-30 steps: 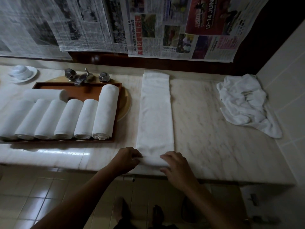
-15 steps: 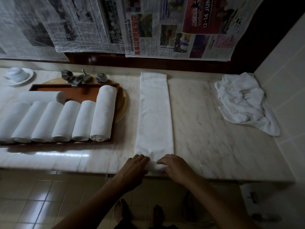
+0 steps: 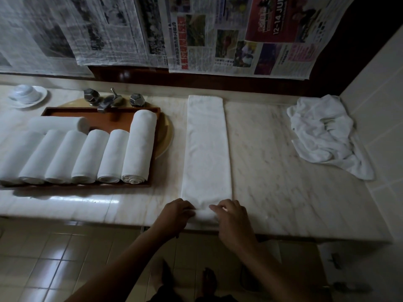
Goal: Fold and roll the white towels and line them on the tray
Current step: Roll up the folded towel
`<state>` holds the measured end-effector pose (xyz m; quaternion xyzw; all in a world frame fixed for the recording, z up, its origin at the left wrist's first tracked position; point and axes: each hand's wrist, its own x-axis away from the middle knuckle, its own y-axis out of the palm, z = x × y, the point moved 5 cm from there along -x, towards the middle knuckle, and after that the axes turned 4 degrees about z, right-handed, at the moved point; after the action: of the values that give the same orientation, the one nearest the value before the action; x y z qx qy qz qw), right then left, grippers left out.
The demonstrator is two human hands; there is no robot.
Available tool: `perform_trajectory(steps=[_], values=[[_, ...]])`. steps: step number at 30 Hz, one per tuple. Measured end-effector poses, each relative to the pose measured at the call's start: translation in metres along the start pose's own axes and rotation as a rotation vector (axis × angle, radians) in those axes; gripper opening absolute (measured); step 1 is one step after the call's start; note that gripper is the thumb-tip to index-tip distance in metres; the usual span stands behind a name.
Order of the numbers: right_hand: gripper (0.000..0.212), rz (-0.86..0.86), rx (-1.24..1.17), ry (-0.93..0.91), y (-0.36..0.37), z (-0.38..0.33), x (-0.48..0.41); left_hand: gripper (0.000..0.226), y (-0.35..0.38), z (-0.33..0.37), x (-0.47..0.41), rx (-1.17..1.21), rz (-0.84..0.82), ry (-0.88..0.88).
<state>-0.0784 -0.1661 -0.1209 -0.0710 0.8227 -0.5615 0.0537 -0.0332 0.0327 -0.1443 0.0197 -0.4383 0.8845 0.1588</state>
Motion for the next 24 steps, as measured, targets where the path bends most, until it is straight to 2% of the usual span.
perform_trajectory(steps=[2, 4, 6, 8, 10, 12, 17, 21, 24], values=[[0.052, 0.124, 0.018, -0.088, 0.004, -0.015, 0.015, 0.016, -0.002, 0.002, -0.003, -0.050, 0.029, 0.014], [0.056, 0.177, 0.070, -0.130, 0.009, -0.022, 0.025, 0.027, 0.000, 0.000, -0.003, -0.111, 0.025, 0.039], [0.063, 0.129, 0.130, -0.127, 0.017, -0.021, 0.028, 0.041, 0.002, -0.002, 0.000, -0.218, 0.047, 0.073], [0.069, 0.103, 0.167, -0.147, 0.024, -0.017, 0.030, 0.031, -0.001, 0.014, 0.015, -0.261, 0.205, 0.136], [0.069, 0.100, 0.160, -0.153, 0.026, -0.014, 0.028, 0.047, 0.008, 0.041, 0.033, -0.275, 0.234, 0.224], [0.065, 0.125, 0.145, -0.162, 0.026, -0.012, 0.024, 0.068, 0.026, 0.045, 0.044, -0.411, 0.163, 0.313], [0.058, 0.097, 0.187, -0.224, 0.027, -0.006, 0.013, 0.067, 0.021, 0.016, 0.032, -0.559, 0.110, 0.346], [0.058, 0.088, 0.198, -0.239, 0.022, -0.001, 0.008, 0.083, 0.013, -0.003, 0.027, -0.593, -0.004, 0.319], [0.057, 0.109, 0.171, -0.254, 0.017, 0.002, 0.011, 0.065, 0.012, -0.009, 0.034, -0.586, -0.037, 0.327]])
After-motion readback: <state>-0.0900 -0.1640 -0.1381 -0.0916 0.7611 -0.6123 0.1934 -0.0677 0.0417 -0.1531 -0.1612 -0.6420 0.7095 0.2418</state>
